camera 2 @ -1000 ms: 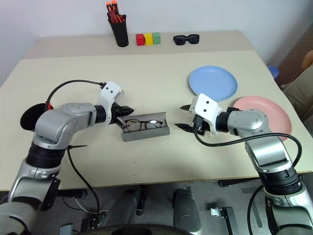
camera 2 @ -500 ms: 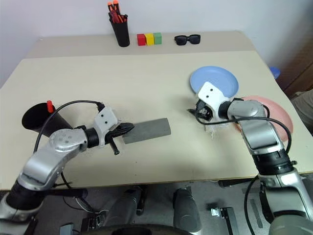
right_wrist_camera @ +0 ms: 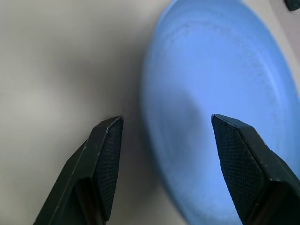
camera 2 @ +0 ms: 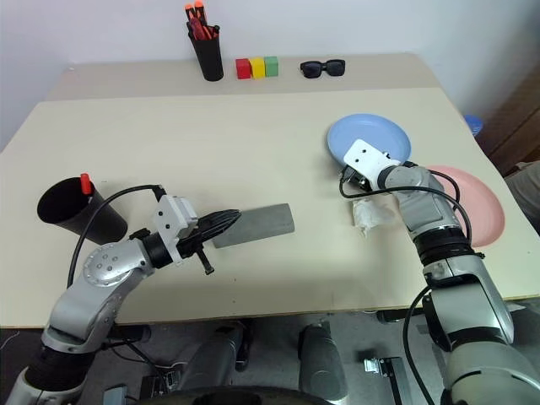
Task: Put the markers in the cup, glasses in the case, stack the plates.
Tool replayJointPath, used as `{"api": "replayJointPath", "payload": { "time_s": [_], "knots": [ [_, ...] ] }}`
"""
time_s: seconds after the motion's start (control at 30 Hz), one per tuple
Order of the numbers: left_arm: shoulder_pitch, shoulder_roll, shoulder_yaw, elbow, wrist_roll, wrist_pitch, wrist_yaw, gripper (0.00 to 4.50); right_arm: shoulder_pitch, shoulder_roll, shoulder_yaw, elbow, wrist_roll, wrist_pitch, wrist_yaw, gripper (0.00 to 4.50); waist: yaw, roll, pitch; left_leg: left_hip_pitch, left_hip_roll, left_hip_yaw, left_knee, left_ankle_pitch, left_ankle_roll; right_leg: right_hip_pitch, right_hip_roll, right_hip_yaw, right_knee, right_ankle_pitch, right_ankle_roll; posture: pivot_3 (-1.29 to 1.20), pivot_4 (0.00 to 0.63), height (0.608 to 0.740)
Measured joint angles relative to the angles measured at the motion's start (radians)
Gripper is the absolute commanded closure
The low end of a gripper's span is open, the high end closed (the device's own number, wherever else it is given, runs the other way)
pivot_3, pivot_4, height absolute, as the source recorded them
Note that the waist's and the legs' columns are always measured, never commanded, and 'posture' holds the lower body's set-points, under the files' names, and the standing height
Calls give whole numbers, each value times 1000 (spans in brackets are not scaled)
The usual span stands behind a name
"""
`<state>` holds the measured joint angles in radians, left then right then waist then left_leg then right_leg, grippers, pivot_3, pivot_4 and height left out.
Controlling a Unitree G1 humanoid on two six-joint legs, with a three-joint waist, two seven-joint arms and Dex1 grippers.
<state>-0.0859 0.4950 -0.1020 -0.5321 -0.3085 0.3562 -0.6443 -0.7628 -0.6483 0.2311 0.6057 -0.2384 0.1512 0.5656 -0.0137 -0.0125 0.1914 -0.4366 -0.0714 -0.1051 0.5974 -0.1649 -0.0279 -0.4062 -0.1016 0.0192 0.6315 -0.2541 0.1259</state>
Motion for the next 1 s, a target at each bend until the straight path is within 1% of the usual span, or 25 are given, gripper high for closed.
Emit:
{"api": "replayJointPath", "payload": {
  "time_s": [0.1,0.13,0.27,0.43,0.57,0.63,0.7,0.73,0.77,0.83,0.9,0.97,1.0],
  "knots": [
    [0,-4,0,-3,1,4,7,4500,0,3,2,27,-14,-29,0,4232,0,0,0,0,0,0,0,0,0,0,0,0,0,0,0,0,150,740],
    [0,-5,0,-3,1,5,8,4500,0,3,2,27,-17,-35,0,4454,-1,0,0,0,0,0,0,0,0,0,0,0,0,0,0,0,150,740],
    [-5,-10,-1,-3,2,9,16,4500,13,-4,1,6,-26,-48,4,4454,0,0,0,0,0,0,0,0,0,0,1,0,0,0,0,0,150,740],
    [-39,-32,-6,-1,2,11,18,4500,74,-61,-21,-134,-24,-47,26,4454,3,1,0,0,0,0,0,0,0,0,1,0,0,0,0,0,150,740],
    [-78,-53,-42,28,2,7,-1,4500,200,-192,-176,-412,71,18,114,4454,9,2,0,0,0,-1,0,0,0,1,0,0,0,0,1,0,150,740],
    [-94,-61,-53,59,1,1,-21,4500,288,-263,-268,-534,119,65,161,4454,10,2,0,0,0,-1,0,0,1,1,0,-1,0,0,0,0,150,740],
    [-118,-67,-71,99,1,-13,-48,4500,424,-337,-371,-645,157,115,215,4454,20,3,0,0,0,-1,0,0,1,2,0,-1,0,0,0,0,150,740],
    [-124,-69,-75,115,1,-21,-60,4500,473,-355,-408,-680,172,138,237,4454,20,2,-1,1,0,0,1,0,1,2,0,0,0,0,0,0,150,740],
    [-142,-77,-87,143,1,-33,-79,4500,551,-367,-468,-731,186,167,261,4454,22,4,-1,1,1,1,1,0,1,2,0,0,0,-2,-3,0,150,740],
    [-172,-86,-101,189,2,-63,-112,4500,692,-372,-556,-813,202,213,302,4454,26,5,-2,2,1,1,1,0,1,4,0,0,0,-2,-3,0,150,740],
    [-197,-90,-113,252,4,-106,-151,4500,834,-370,-624,-889,205,257,329,4454,26,5,-2,2,1,2,2,-1,1,4,0,0,0,-2,-3,0,150,740],
    [-207,-99,-119,293,7,-130,-172,4500,879,-364,-651,-912,206,290,330,4454,19,6,-3,4,1,2,2,-1,1,4,0,3,0,-2,-3,0,150,740],
    [-212,-108,-122,312,10,-149,-185,4500,899,-359,-667,-926,208,307,329,3821,16,6,-3,5,2,2,2,-1,2,5,0,3,0,-2,-3,0,150,740]
  ]
}}
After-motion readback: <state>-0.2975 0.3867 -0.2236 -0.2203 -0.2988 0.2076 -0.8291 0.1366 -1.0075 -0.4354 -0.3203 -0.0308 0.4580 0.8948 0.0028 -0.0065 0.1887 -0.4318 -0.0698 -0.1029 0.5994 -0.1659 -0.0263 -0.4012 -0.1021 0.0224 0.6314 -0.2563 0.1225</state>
